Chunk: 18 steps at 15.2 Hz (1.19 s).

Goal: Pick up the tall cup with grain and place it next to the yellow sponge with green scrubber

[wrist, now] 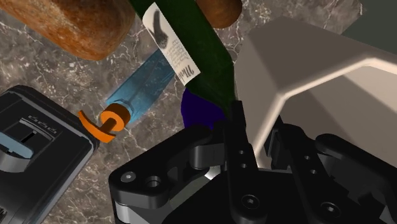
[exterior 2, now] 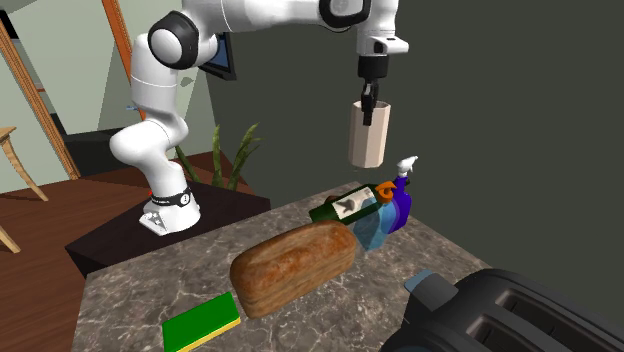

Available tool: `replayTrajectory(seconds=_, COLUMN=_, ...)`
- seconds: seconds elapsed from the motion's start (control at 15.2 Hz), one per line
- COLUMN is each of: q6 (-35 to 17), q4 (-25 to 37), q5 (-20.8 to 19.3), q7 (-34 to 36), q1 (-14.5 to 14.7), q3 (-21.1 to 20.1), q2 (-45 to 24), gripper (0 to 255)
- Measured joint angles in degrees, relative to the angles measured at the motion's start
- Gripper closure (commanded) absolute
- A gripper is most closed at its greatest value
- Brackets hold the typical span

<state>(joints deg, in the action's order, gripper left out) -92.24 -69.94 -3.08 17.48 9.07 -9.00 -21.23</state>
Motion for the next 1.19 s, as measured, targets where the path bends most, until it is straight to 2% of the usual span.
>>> replayTrajectory(seconds=0.59, q6=9.5, q4=13.5, q5=-0.6, q7=0.0, q1=0.9, q3=0.0, q2=-4.0, gripper=255)
replayTrajectory(seconds=0.92, q6=15.8, q4=23.8, q5=-1.2, q7=-0.1, q1=1.7, q3=0.1, q2=-8.0, gripper=255)
replayTrajectory(seconds=0.99, q6=15.1, q4=21.4, q5=-1.0, q7=-0.4, q1=1.2, q3=0.1, q2=-6.4, gripper=255)
replayTrajectory(seconds=1.19, q6=10.4, q4=7.7, q5=0.5, q7=-2.3, q1=-1.7, q3=0.3, q2=2.7, gripper=255)
